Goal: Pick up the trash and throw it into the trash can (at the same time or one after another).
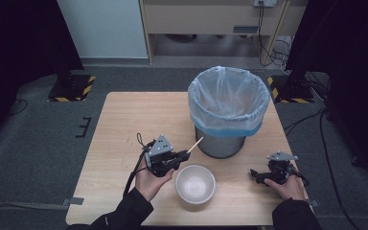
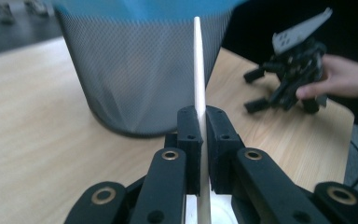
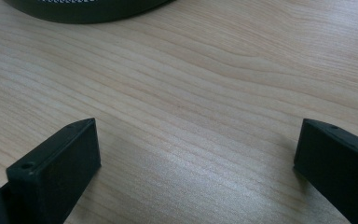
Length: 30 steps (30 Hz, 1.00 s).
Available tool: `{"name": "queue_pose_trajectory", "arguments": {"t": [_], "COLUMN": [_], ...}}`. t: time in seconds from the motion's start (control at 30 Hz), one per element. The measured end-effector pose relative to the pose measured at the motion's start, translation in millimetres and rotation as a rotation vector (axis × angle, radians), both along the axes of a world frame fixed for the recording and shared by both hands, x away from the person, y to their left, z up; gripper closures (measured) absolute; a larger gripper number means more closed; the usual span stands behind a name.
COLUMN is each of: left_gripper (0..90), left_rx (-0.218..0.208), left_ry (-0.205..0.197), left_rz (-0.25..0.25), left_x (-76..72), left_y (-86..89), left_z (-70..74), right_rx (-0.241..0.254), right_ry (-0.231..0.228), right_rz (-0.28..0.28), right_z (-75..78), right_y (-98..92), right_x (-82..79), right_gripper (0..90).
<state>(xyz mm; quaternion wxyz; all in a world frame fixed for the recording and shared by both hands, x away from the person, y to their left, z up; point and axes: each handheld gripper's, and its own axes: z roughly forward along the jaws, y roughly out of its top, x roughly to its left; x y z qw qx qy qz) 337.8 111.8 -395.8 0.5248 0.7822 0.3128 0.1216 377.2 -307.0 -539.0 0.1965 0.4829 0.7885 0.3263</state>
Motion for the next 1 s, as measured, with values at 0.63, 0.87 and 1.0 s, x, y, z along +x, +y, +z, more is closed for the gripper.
{"name": "queue_pose_trajectory", "arguments": {"t": [0.63,0.87,1.0], "left_gripper": [85.1,85.1,85.1], "left_rx": [-0.128,-0.142,-0.166], "left_ry": [-0.167,-0.224,-0.253], "left_rz": [0.014,0.009,0.017], "left_x": [1.5,9.3,16.9], "left_y": [6.2,-5.4,-9.7], "left_z": [61.5,85.0,100.9], "right_rx": [0.003,0.001,0.003], "right_ry": [-0.001,-0.003,-0.001], "right_rz": [-0.006,-0.003,-0.005], "right_z": [-0.2,-0.2,-0.2], "right_y": [0.9,0.7,1.0], "right_x": [0.4,0.8,0.6], "right_gripper": [0.5,0.5,0.5]}}
